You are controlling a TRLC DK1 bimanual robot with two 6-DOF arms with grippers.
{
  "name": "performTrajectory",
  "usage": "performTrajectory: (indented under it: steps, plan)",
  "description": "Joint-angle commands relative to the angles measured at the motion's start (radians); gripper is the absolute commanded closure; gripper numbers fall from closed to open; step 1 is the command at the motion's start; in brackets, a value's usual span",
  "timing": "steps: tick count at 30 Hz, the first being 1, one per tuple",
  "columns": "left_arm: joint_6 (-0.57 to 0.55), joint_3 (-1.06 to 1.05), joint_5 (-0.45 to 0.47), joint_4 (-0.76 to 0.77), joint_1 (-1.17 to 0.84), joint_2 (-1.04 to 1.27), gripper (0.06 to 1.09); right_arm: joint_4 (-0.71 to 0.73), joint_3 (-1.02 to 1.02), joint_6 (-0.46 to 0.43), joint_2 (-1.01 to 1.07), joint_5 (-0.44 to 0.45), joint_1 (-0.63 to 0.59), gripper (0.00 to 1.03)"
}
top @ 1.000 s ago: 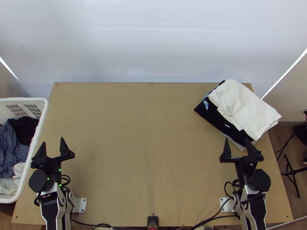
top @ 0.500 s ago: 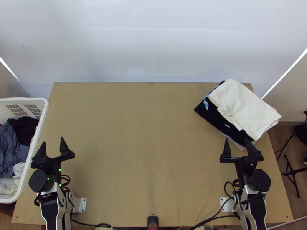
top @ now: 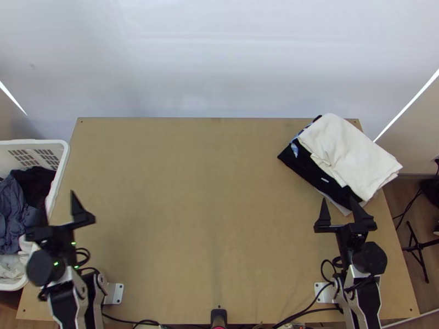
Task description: Fold the t-shirt
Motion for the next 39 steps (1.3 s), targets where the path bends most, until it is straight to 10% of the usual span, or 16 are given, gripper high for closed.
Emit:
performTrajectory:
  steps: [1,9,25,39]
  plan:
    - [-0.064,0.362,-0.004,-0.146,0.026,0.136,0.1,0.0,0.0,0.0,0.0,0.0,0.0,0.05]
    - [-0.225,0.947,-0.01,-0.465,0.239,0.72,0.1,0.0,0.0,0.0,0.0,0.0,0.0,0.05]
    - [-0.183,1.661,0.023,-1.013,0.713,1.756,0.1,0.0,0.0,0.0,0.0,-0.001,0.0,0.05]
    - [-0.225,1.611,0.143,-1.18,0.818,2.116,0.1,0.0,0.0,0.0,0.0,0.0,0.0,0.05]
